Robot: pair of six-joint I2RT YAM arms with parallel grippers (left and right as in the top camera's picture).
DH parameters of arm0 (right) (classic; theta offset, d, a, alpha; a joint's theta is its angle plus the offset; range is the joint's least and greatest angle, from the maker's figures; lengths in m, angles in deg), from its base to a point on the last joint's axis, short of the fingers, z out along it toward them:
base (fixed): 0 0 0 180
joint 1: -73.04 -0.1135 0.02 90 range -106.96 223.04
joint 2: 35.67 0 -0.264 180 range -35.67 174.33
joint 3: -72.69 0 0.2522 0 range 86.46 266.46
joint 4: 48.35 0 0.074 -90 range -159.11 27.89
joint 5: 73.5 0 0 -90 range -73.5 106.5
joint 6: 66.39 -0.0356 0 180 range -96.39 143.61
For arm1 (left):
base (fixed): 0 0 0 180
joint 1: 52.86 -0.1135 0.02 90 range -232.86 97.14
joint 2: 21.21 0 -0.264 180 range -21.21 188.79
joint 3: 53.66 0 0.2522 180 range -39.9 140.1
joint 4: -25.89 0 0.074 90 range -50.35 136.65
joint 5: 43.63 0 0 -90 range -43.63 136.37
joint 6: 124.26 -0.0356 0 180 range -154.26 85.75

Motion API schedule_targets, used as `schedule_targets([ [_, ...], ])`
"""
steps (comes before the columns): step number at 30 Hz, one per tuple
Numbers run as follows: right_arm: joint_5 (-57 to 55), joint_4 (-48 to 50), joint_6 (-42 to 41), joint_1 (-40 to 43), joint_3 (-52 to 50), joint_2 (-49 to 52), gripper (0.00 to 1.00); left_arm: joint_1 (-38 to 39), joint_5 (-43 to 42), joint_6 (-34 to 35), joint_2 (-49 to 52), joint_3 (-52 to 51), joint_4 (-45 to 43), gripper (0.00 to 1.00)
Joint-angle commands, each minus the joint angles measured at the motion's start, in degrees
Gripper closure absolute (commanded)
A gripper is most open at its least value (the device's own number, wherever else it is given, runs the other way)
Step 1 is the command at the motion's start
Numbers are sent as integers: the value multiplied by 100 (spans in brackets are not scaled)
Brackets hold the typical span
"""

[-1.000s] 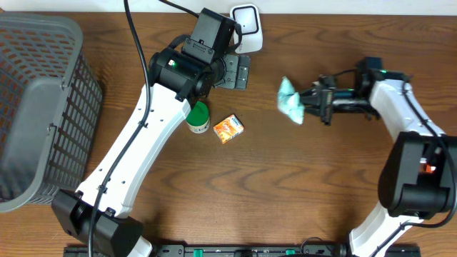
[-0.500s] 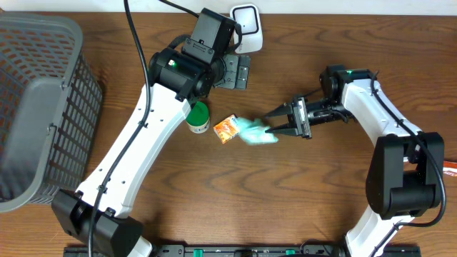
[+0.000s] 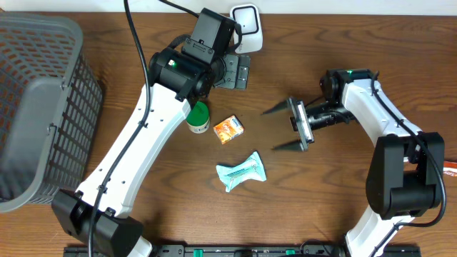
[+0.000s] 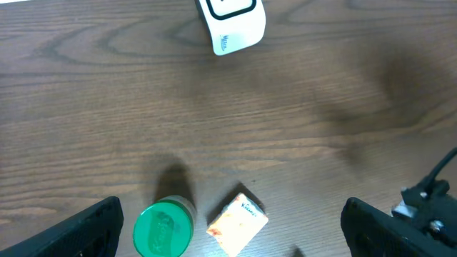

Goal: Scan the item barcode

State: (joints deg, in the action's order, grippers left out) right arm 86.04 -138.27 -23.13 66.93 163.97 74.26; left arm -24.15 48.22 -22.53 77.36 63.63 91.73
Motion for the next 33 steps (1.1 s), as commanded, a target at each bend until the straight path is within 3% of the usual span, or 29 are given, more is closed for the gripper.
schedule_targets([
  [1, -1040, 214, 20, 13, 44, -44, 13, -20, 35, -98, 2, 20, 4, 2],
  [2, -1327, 254, 63, 17, 44, -44, 1, -20, 35, -98, 2, 20, 4, 2],
  [7, -2284, 476, -273, -17, 44, -44, 1, -20, 35, -98, 2, 20, 4, 2],
  [17, -4850, 1397, 732, -151, 42, -44, 1, -20, 225, -205, 2, 20, -20, 2],
  [24, -3377, 1692, 2887, -184, -9, -44, 1, -42, 461, -208, 0, 20, -243, 2],
  [28, -2205, 1843, 4190, -238, -426, -44, 7, -125, 728, -205, -9, 20, -227, 2],
  [33, -1075, 2761, 4625, -234, -1462, -44, 1, -407, 850, -140, -74, 22, -76, 2],
])
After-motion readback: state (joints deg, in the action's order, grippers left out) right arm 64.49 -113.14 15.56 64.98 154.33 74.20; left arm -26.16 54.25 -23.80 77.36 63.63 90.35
